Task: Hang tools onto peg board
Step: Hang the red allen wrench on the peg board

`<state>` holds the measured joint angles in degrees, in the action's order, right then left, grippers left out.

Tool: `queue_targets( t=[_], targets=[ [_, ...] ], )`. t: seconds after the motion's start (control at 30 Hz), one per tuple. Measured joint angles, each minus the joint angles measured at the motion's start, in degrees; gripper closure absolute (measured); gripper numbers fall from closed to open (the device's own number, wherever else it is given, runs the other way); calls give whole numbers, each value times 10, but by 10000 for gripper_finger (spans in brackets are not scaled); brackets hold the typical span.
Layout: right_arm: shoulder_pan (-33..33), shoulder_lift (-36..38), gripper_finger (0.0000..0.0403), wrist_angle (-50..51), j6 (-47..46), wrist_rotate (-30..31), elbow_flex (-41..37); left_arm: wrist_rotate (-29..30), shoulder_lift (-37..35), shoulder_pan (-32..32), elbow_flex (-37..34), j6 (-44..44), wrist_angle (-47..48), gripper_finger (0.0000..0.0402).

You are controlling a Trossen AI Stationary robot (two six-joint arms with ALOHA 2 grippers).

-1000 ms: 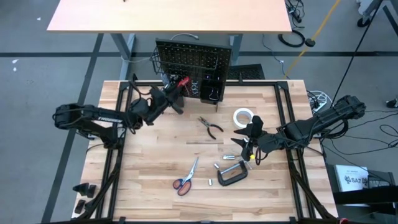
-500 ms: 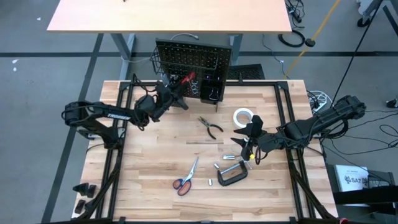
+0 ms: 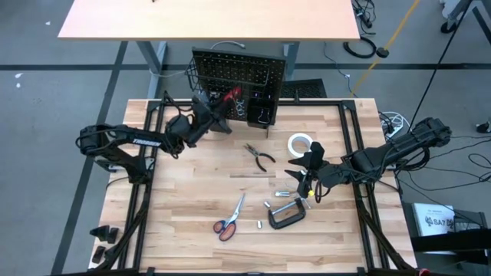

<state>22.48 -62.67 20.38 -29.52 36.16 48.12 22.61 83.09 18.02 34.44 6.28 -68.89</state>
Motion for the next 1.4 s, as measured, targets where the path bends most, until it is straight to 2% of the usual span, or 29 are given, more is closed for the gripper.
queue_targets(
  t=[0.2,0.7,1.4],
  targets=[
    [0,0,243,-1,1,0,0,0,4,0,0,5,-13,379],
    [0,0,243,-4,5,0,0,1,67,14,2,17,-75,379],
    [0,0,243,-4,7,0,0,1,95,14,3,39,-82,379]
  ],
)
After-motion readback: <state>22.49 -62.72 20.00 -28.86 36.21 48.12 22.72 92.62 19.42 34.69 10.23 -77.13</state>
